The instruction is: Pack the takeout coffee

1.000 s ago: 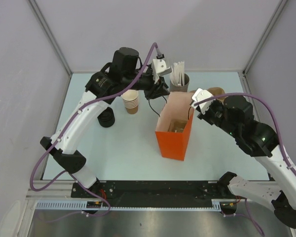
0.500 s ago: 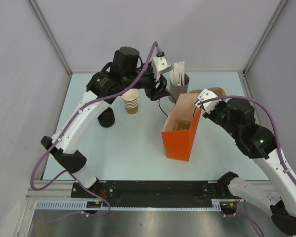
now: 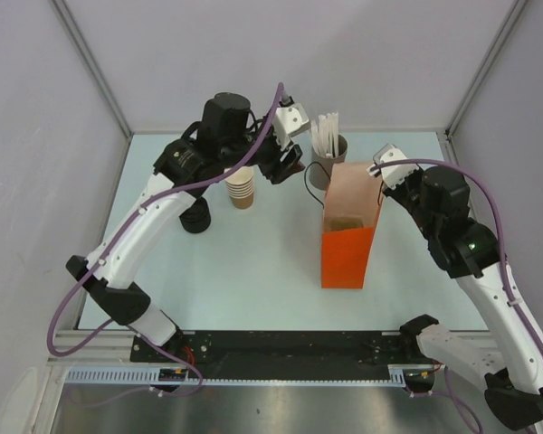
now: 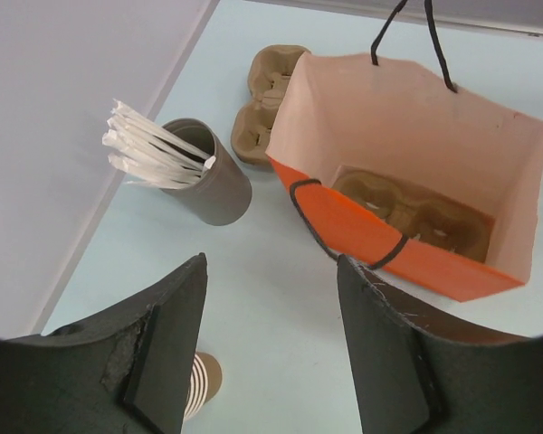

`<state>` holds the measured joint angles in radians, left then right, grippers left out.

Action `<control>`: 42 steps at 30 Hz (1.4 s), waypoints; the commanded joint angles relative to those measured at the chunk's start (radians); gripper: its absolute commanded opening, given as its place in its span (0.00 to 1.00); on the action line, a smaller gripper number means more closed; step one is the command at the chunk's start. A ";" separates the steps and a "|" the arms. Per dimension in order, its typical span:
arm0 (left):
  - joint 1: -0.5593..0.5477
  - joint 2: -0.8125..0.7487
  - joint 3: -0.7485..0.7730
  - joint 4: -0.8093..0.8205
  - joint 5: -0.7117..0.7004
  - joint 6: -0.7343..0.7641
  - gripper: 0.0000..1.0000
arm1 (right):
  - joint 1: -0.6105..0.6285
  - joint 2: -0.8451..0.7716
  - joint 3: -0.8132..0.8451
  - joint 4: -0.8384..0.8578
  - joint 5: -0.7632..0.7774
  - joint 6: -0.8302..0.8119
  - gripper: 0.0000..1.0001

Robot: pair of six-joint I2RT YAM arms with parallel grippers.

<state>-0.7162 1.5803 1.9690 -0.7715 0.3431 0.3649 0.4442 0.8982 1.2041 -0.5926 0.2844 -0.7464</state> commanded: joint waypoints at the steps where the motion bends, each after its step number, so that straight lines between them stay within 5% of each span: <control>1: -0.003 -0.065 -0.033 0.055 -0.041 -0.009 0.65 | -0.068 0.018 0.003 0.102 0.055 -0.042 0.00; 31: -0.002 -0.112 -0.104 0.086 -0.033 -0.001 0.66 | -0.203 -0.030 0.003 0.099 0.265 -0.185 0.00; 42: -0.002 -0.129 -0.121 0.077 -0.047 0.008 0.66 | -0.190 -0.077 0.003 -0.177 0.150 -0.143 0.01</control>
<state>-0.7162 1.4975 1.8549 -0.7151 0.3153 0.3668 0.2462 0.8524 1.1976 -0.6571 0.4805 -0.9096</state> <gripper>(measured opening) 0.660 0.012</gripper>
